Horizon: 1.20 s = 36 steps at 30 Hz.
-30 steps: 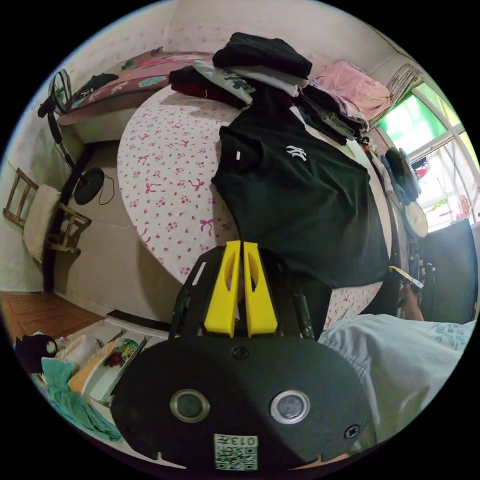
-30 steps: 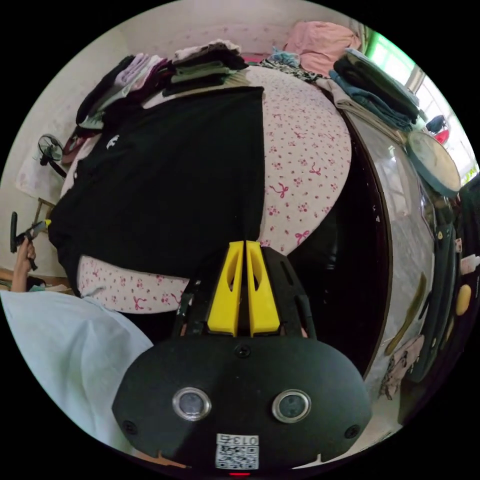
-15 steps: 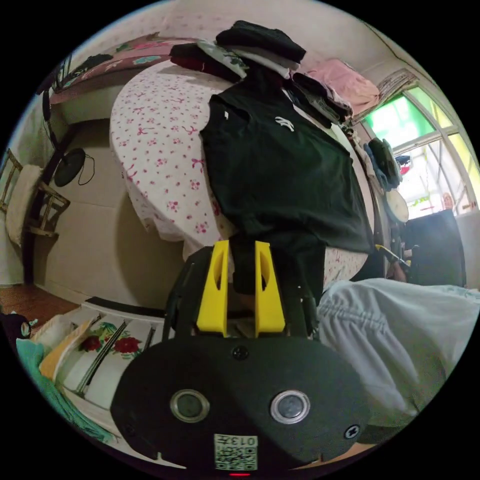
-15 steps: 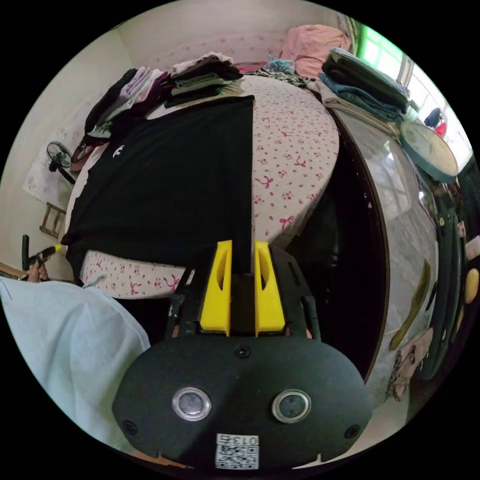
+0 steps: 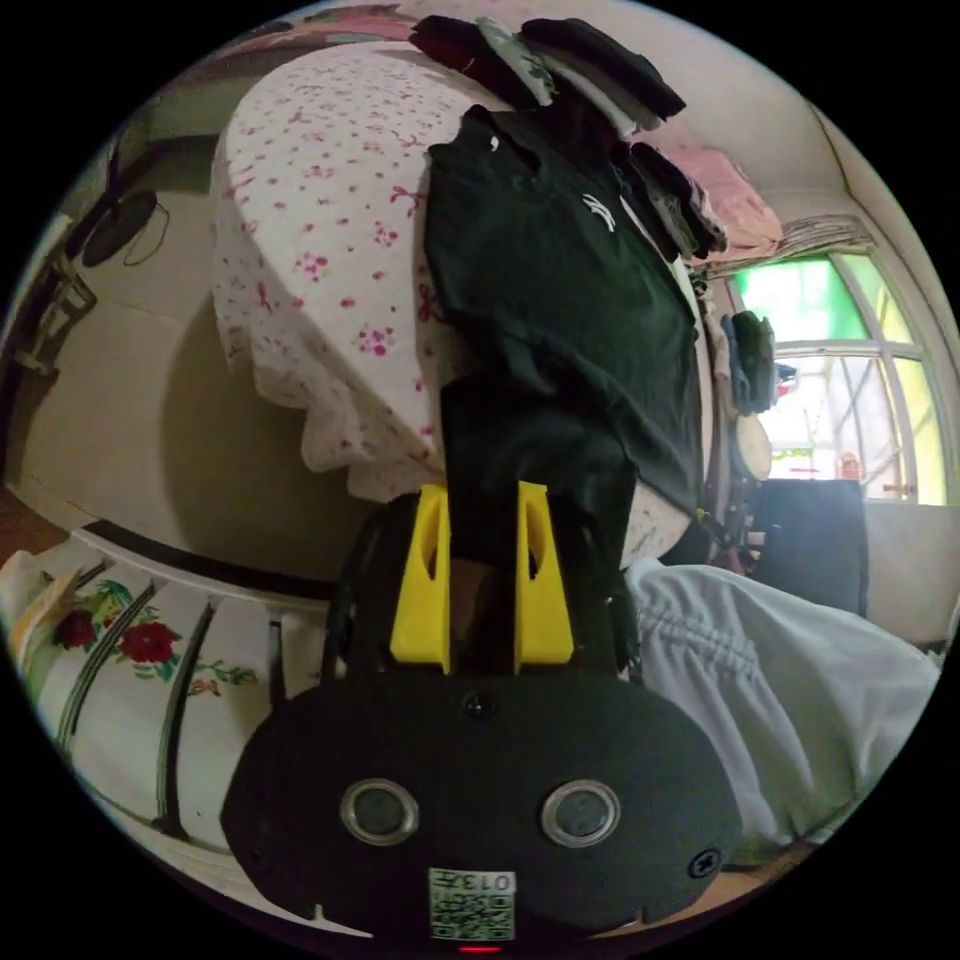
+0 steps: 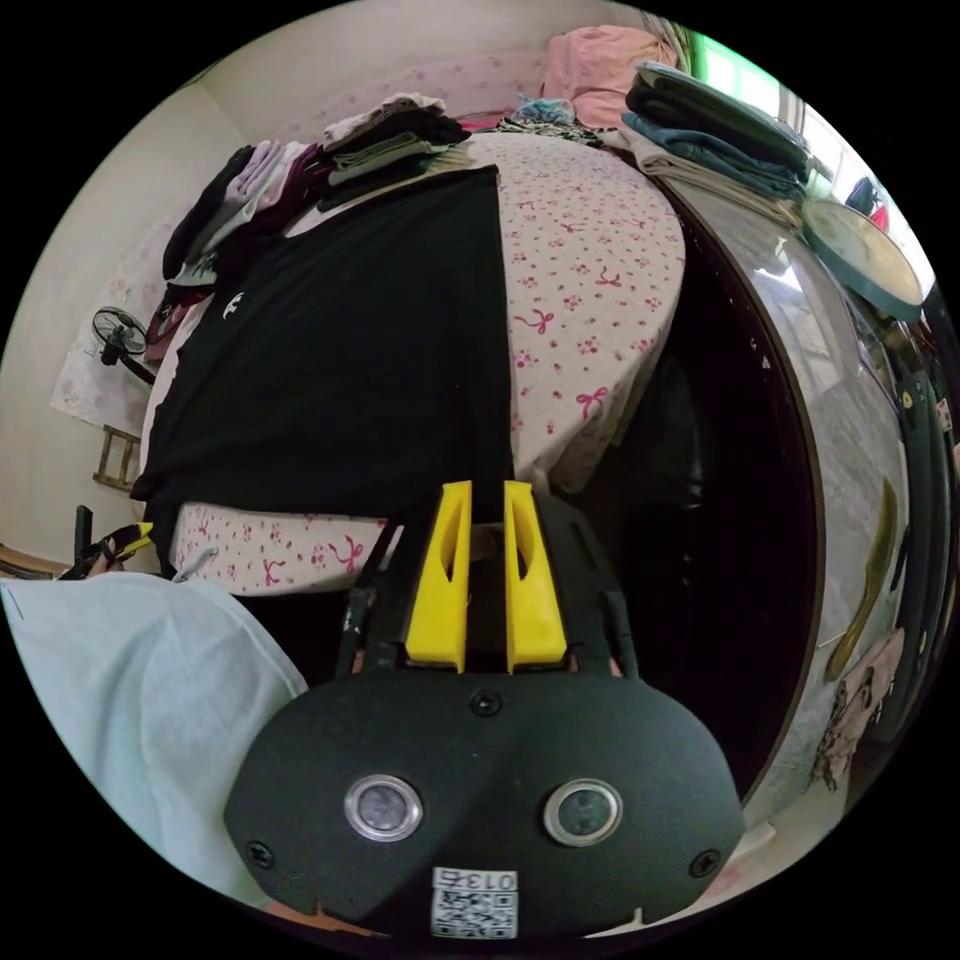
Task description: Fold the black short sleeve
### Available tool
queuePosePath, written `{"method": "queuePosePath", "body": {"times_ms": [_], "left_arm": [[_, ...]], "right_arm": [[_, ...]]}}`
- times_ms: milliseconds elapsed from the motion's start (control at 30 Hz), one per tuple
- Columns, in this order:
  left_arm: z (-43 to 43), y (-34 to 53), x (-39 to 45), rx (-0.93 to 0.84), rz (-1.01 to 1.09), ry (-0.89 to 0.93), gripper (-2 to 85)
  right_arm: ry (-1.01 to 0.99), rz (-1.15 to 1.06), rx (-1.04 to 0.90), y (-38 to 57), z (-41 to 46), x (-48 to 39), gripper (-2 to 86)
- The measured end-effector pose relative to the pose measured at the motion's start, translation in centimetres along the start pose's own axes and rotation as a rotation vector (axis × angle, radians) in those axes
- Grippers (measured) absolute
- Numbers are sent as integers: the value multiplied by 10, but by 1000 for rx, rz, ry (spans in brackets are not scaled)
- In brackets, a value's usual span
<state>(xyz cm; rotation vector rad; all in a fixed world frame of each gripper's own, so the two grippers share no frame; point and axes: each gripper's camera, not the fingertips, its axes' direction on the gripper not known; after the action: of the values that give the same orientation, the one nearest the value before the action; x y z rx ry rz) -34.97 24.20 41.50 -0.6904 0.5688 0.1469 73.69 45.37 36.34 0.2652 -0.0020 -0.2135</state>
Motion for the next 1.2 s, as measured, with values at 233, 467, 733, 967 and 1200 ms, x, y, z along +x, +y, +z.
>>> {"method": "queuePosePath", "body": {"times_ms": [233,467,733,967,1200], "left_arm": [[-48,1,-5,-129,151,140,7],[-46,4,-9,-248,191,183,0],[-36,6,-13,-231,133,188,0],[-3,3,-3,-274,63,144,0],[-26,-6,15,-303,15,110,-3]], "right_arm": [[-13,-69,31,0,-27,4,9],[-3,-91,8,-8,-32,11,6],[10,-119,-37,-29,-27,15,7],[23,-116,-94,-59,-5,20,9],[39,-110,-137,-106,-11,38,13]]}}
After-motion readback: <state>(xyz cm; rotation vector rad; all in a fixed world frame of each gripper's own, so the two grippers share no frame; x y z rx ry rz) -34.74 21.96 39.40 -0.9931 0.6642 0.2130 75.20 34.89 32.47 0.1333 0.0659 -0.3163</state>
